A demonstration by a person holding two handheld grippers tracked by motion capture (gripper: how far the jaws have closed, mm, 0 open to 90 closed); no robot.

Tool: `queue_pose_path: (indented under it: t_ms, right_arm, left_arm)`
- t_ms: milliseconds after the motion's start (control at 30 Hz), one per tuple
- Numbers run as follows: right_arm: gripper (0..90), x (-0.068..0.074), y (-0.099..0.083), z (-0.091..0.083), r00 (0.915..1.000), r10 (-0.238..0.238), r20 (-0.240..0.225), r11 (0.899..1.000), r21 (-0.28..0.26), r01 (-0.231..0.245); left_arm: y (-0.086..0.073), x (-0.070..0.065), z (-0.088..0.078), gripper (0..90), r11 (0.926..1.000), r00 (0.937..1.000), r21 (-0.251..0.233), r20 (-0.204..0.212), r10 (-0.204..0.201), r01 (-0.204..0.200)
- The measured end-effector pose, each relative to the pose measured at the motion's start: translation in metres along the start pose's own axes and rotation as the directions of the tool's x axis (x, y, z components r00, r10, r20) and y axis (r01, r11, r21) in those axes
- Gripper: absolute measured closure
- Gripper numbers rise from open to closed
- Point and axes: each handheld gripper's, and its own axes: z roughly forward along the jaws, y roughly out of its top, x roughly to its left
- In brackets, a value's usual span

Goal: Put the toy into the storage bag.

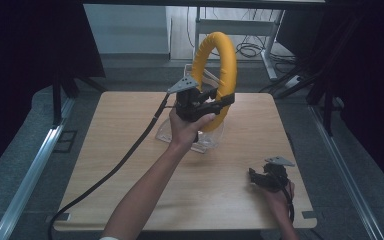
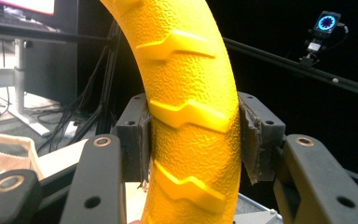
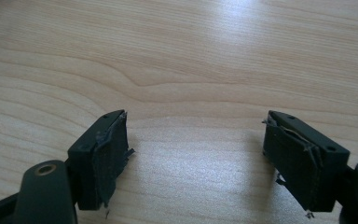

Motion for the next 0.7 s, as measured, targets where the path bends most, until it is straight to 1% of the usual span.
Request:
queue_pose_path:
  t_ms: [133,200,367,467,567,600,633,667,700]
  right_arm:
    - [22.4,0.0,0.0,0.0,1.0,0.0,0.0,1.0,0.0,0.0]
    - [22.4,0.0,0.0,0.0,1.0,0.0,0.0,1.0,0.0,0.0]
    - [22.5,0.0,0.0,0.0,1.0,-0.001,0.0,1.0,0.0,0.001]
    - [22.5,0.0,0.0,0.0,1.0,-0.002,-0.001,1.0,0.0,0.002]
    - [22.5,0.0,0.0,0.0,1.0,-0.001,-0.001,1.0,0.0,0.001]
    - [22.5,0.0,0.0,0.0,1.0,-0.001,-0.001,1.0,0.0,0.001]
    - [22.6,0.0,0.0,0.0,1.0,-0.002,-0.001,1.0,-0.001,0.002]
    - [22.6,0.0,0.0,0.0,1.0,-0.002,-0.001,1.0,-0.001,0.002]
    - [22.6,0.0,0.0,0.0,1.0,-0.001,-0.002,1.0,0.0,0.001]
  left_arm:
    - [-0.003,0.004,0.004,51.3,0.9999,0.9999,0.005,-0.006,-0.016,0.016]
    - [-0.004,0.006,0.005,51.3,0.9999,0.9998,0.006,-0.007,-0.016,0.016]
    - [-0.01,0.012,0.01,51.3,0.9993,0.9993,0.015,-0.014,-0.034,0.034]
    - [-0.012,0.014,0.011,51.2,0.9991,0.9992,0.022,-0.018,-0.037,0.037]
    - [-0.017,0.019,0.012,51.2,0.9982,0.9981,0.025,-0.032,-0.054,0.054]
    - [-0.017,0.019,0.012,51.3,0.9982,0.9981,0.025,-0.032,-0.054,0.054]
    - [-0.02,0.022,0.012,51.2,0.9975,0.9972,0.023,-0.036,-0.065,0.066]
    - [-0.02,0.022,0.012,51.3,0.9975,0.9972,0.023,-0.036,-0.065,0.066]
    - [-0.022,0.027,0.011,51.2,0.9964,0.9958,0.022,-0.042,-0.081,0.082]
